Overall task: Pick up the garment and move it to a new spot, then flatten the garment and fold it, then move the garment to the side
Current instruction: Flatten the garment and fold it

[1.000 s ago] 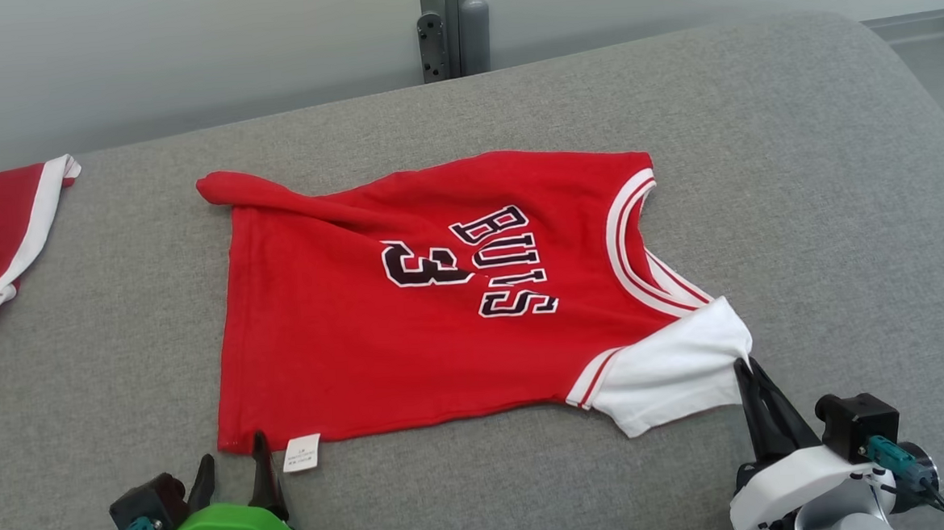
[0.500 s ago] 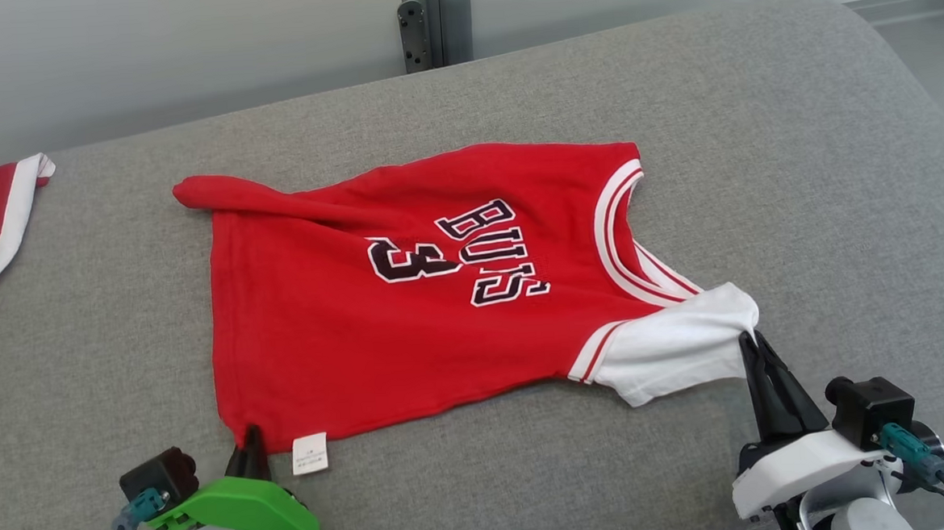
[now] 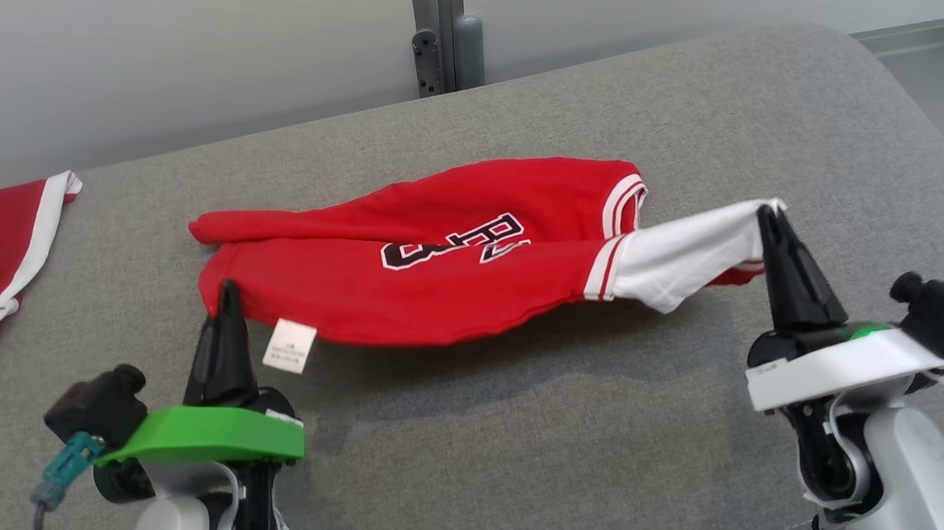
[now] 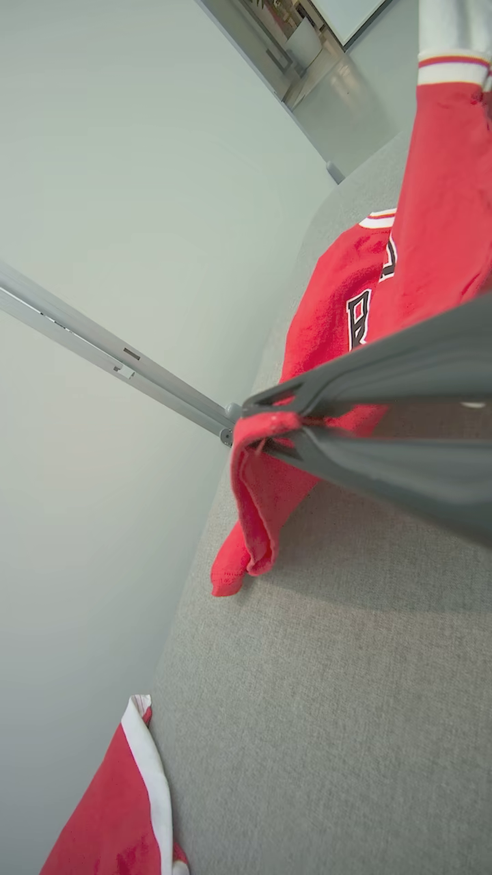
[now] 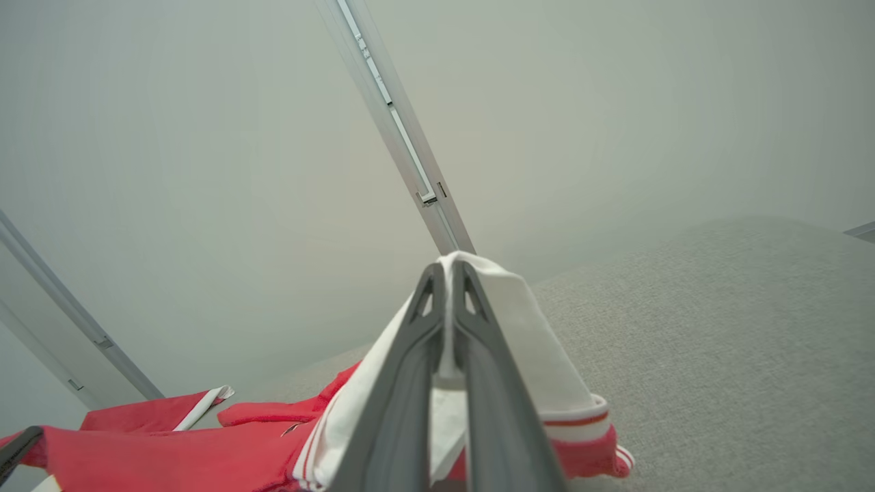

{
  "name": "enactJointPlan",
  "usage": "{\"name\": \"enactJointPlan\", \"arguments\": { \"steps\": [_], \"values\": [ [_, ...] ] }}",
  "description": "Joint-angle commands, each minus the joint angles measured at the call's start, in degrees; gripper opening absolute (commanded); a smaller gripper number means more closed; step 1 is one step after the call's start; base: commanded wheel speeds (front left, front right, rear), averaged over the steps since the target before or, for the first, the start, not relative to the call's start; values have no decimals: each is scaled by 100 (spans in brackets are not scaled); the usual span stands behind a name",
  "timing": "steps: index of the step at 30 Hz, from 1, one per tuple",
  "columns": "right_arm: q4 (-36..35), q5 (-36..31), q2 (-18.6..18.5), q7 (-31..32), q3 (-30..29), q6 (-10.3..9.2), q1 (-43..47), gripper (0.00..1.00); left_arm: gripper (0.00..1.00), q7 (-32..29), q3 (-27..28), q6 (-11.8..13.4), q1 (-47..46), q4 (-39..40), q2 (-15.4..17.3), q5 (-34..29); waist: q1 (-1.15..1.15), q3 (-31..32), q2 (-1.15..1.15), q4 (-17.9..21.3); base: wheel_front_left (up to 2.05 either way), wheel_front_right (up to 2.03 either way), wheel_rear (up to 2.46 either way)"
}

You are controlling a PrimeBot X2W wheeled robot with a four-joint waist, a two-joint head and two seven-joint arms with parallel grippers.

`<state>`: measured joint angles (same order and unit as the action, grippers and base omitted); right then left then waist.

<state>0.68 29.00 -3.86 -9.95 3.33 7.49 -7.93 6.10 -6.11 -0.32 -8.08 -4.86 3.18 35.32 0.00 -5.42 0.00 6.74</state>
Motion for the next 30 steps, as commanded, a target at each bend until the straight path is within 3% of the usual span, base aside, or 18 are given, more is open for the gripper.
{"name": "enactJointPlan", "arguments": {
  "steps": [1,9,18,24,30],
  "values": [
    [-202,101,-75,71,-36,0,-97,0,0,-23,29,11,-104,265,36,58,0,76,0,23,0,0,0],
    [-1601,841,-265,637,-253,1,-286,0,0,-374,104,166,-267,2030,81,259,0,236,0,93,0,0,0],
    [-3020,1225,-315,1314,-791,1,-409,0,0,-1030,67,388,-669,3573,289,263,0,194,0,145,0,0,0],
    [-3472,1291,-256,1711,-1054,1,-632,0,0,-1497,11,489,-1209,3764,475,218,0,-77,0,124,0,0,0],
    [-2792,1183,-278,1920,-813,1,-1682,0,0,-1943,93,550,-2171,3007,565,482,0,-692,0,166,0,0,0]
  ]
}}
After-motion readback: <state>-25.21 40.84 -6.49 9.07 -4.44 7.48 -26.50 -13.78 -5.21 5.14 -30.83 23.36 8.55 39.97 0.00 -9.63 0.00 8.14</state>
